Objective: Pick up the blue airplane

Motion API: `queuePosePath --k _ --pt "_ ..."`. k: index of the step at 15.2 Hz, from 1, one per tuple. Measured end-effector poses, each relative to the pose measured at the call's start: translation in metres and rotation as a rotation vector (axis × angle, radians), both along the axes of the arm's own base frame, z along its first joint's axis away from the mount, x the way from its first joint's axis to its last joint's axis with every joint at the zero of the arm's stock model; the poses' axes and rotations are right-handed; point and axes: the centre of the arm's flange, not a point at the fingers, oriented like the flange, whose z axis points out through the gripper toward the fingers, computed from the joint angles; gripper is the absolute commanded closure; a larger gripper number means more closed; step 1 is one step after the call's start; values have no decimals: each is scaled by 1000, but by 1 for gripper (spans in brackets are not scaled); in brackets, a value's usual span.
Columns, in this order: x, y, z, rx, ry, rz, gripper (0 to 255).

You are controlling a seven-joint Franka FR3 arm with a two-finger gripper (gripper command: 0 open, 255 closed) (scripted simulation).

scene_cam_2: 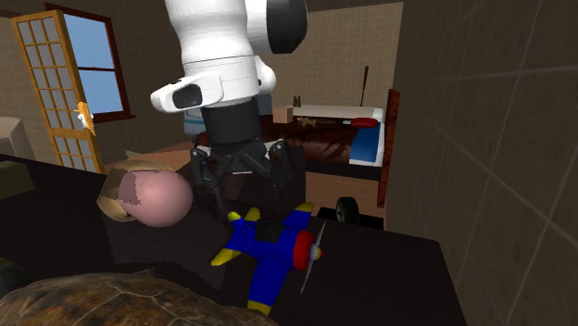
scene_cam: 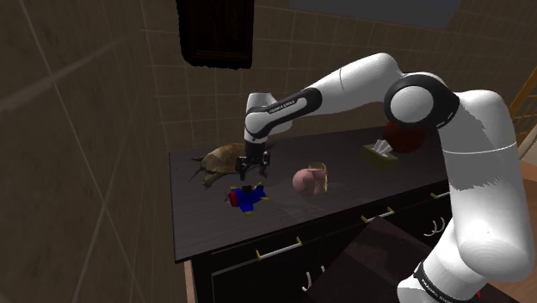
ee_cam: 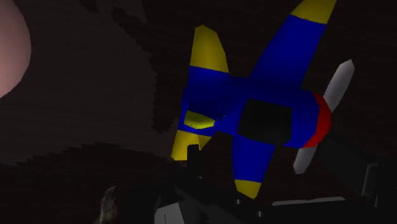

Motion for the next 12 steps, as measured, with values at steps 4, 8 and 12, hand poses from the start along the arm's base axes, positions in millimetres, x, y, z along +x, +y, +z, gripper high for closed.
queuePosePath --k 4,8,12 --pt "30 16 -40 21 22 7 0" --pt "52 27 -69 34 35 10 0" --pt "53 27 -91 35 36 11 0"
